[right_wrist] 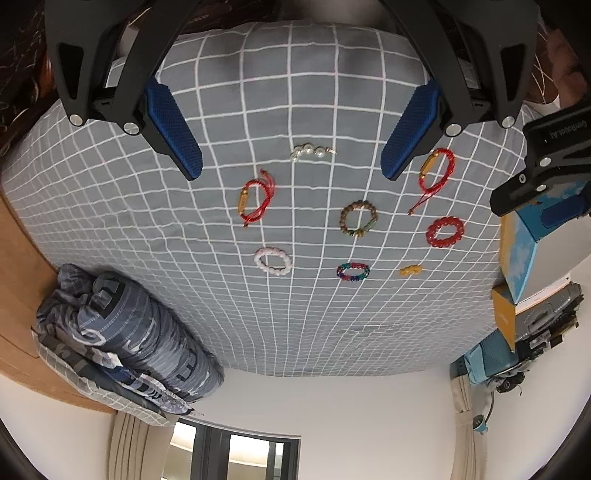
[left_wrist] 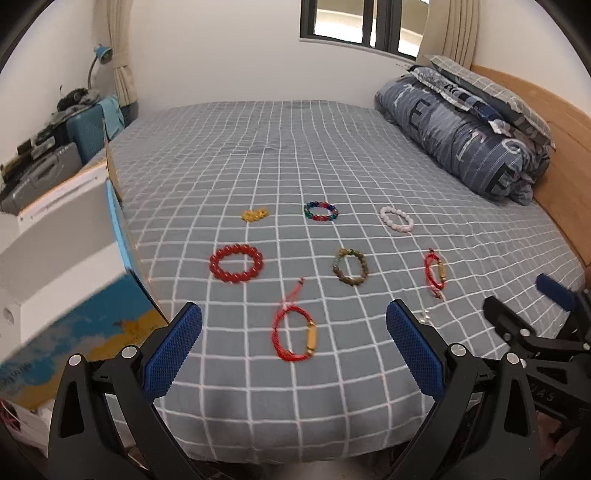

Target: Organize jewelry

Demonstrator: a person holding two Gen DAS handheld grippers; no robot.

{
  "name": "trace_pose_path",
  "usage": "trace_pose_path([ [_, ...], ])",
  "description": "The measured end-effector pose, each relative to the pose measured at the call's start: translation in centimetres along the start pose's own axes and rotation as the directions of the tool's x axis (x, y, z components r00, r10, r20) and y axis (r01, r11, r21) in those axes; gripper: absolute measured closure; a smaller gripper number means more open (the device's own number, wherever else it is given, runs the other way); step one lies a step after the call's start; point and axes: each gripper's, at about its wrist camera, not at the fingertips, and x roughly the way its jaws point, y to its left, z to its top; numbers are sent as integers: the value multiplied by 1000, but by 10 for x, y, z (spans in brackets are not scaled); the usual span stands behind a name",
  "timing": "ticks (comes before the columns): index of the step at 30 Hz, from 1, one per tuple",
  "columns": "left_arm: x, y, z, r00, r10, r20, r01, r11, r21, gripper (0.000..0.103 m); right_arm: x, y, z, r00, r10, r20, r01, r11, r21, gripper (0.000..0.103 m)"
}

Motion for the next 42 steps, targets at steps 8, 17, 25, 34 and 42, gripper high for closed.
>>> trace_pose_path([
  [8,33,14,42,999,10,-36,-10,1000,2,6,20,-3,36,1000,-25,6,26,999,-34,10],
  [17,87,21,77,995,60,-84,-59,998,13,6,91,-12,59,994,-89,-67,86,995,-43,10],
  [25,164,39,61,978,68,-196,-72,997,-15,6,159,-23,39,980,-100,-170,92,994,-59,10],
  [34,201,58,56,967,111,-228,-125,991,-45,6,198,-39,16,962,-44,-269,46,999,1,10],
  [42,227,68,46,956,139,-257,-156,986,-50,6,217,-56,5,943,-18,-332,39,998,58,10],
])
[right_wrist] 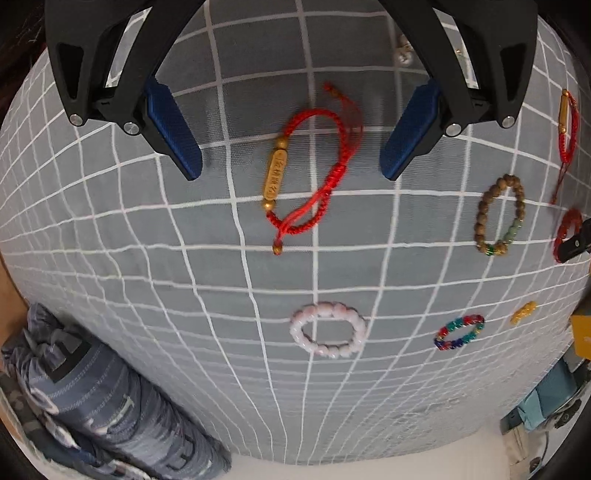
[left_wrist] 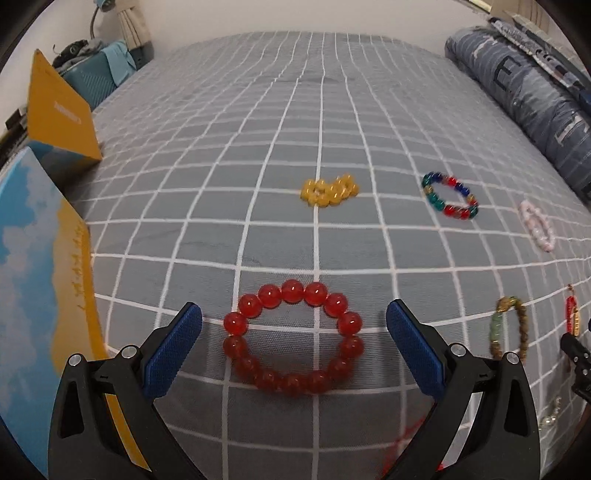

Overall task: Organize jewelry
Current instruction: 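Grasp the red bead bracelet with the left tool while the right tool grasps the red cord bracelet, then carry the red bead bracelet in the left tool while the right tool carries its bracelet into the box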

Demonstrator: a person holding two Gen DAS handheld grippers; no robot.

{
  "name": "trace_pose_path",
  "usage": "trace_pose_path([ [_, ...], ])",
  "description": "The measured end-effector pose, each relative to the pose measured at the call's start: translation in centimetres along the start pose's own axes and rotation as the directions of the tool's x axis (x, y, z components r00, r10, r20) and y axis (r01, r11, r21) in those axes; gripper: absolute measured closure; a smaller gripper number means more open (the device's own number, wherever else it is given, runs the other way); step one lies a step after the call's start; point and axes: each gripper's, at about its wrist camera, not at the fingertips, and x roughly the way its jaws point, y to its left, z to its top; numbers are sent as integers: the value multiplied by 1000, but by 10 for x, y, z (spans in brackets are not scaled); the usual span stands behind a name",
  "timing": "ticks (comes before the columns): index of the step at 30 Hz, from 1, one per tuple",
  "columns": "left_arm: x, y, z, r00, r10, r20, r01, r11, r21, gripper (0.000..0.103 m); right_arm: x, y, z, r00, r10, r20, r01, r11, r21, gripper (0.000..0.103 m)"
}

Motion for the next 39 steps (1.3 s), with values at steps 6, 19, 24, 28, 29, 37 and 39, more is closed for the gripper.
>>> trace_pose_path([
  [6,10,3,-1,1000,0,-16,0,1000,-14,6,5,-4,0,1000,24,-16,-24,1000,7,10],
  [19,3,3,-8,999,-29,-42,28,999,-18,30,9,-9,1,997,69,-41,-67,997,46,26],
  [24,-2,-2,-12,999,-41,-34,41,999,5,54,5,-9,-1,997,65,-33,-64,997,37,42],
  [28,-6,-5,-15,999,-37,-25,38,999,19,69,4,-8,-2,998,57,-25,-56,998,33,50],
  [29,-6,-7,-16,999,-36,-23,37,999,27,71,3,-8,-2,998,54,-23,-53,998,29,54],
  [37,-17,-11,-19,999,-43,25,42,999,30,90,-2,-1,-4,999,35,6,-35,999,-14,90],
  [39,-21,-12,-18,998,-45,37,44,999,30,90,-2,-1,-3,999,34,12,-34,999,-16,93],
])
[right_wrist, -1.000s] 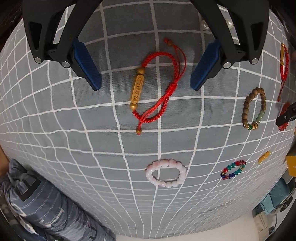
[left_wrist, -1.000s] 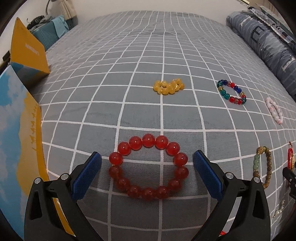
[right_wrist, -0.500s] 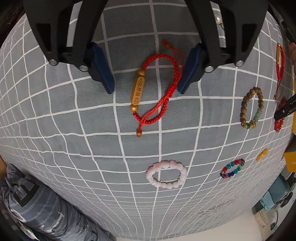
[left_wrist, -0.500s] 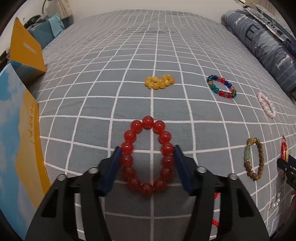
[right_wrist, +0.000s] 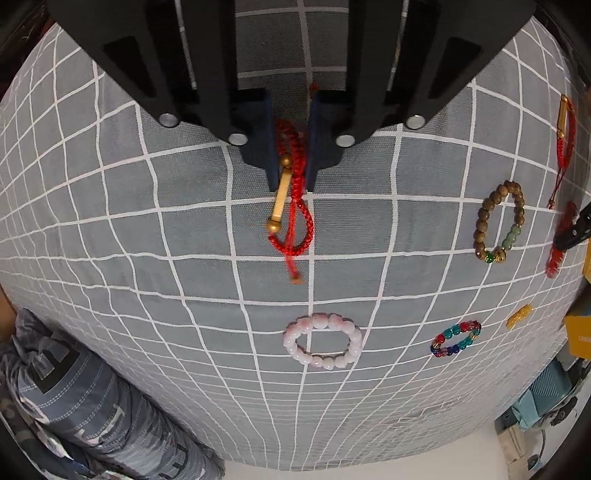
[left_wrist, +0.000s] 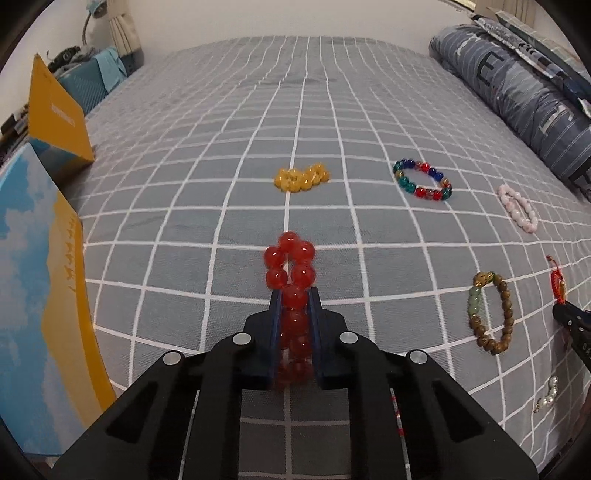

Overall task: Organize jewelry
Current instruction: 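Carry the red bead bracelet in the left tool while the right tool carries its bracelet into the box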

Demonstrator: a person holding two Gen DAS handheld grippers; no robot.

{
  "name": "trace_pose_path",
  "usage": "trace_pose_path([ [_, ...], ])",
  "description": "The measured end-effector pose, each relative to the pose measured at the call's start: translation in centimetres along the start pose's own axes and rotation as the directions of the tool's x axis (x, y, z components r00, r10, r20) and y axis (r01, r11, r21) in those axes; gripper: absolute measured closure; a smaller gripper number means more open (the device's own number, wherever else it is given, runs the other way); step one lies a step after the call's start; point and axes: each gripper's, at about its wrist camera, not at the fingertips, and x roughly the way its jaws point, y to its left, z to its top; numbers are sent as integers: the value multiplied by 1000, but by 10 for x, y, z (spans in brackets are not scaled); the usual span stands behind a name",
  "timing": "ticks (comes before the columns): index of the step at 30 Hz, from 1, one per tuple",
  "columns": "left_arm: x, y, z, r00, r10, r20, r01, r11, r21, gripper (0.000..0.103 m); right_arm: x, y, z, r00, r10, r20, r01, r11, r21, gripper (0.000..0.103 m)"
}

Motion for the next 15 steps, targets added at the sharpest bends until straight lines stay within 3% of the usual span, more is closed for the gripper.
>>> trace_pose_path([
  [7,-2,3,1,999,-38,5,38,999,-19,90,-3,0,-2,1000,-3,16,3,1000,0,94],
  [15,-5,1,0,999,-32,28,33,999,-17,90,-7,0,1,999,-9,49,9,1000,10,94],
])
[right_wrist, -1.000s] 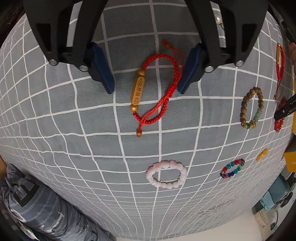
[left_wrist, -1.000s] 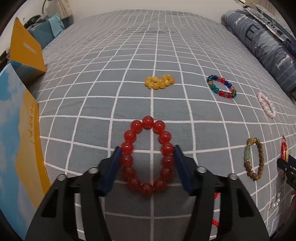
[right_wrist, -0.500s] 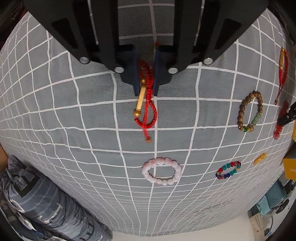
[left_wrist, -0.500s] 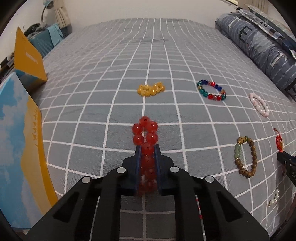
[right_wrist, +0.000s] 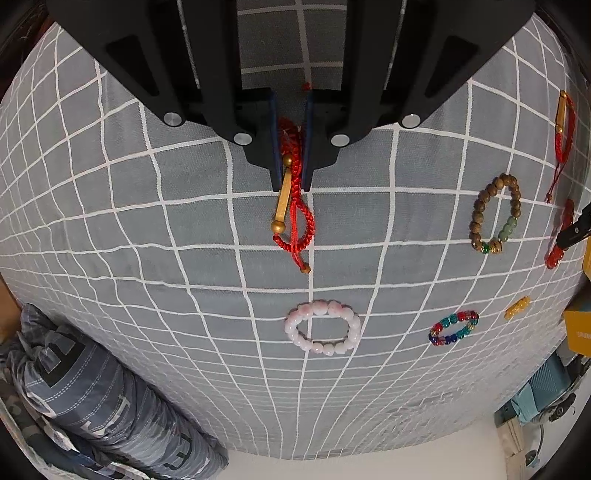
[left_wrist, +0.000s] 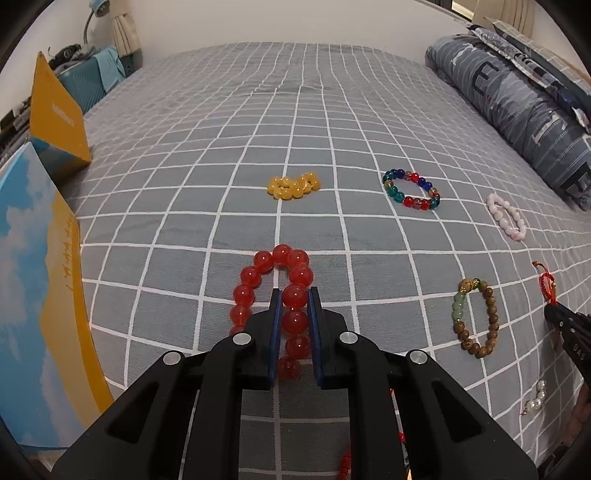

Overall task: Organize jewelry
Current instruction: 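Carry the red bead bracelet in the left tool while the right tool carries its bracelet into the box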

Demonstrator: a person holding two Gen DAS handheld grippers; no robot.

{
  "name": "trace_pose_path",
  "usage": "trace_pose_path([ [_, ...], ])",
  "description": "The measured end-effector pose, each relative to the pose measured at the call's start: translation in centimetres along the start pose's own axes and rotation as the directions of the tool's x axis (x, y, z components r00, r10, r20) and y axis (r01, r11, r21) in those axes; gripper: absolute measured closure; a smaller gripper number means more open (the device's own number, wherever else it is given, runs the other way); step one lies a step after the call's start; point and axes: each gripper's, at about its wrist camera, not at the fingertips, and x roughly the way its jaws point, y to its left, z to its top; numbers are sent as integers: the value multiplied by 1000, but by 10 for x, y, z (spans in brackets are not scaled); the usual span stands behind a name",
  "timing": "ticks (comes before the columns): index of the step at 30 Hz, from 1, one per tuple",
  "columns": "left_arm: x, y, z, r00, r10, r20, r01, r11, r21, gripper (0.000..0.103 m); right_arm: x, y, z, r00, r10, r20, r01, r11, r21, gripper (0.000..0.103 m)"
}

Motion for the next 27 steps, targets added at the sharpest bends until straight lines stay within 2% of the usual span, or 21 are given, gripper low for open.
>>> trace_pose_path([
  [19,-25,7,6,997,-35,66,37,999,-28,90,-21,1,4,993,15,117,-17,1000,18,94],
  [27,-46,2,5,988,-40,153,41,999,-9,90,-30,-1,6,986,15,166,-21,999,33,94],
])
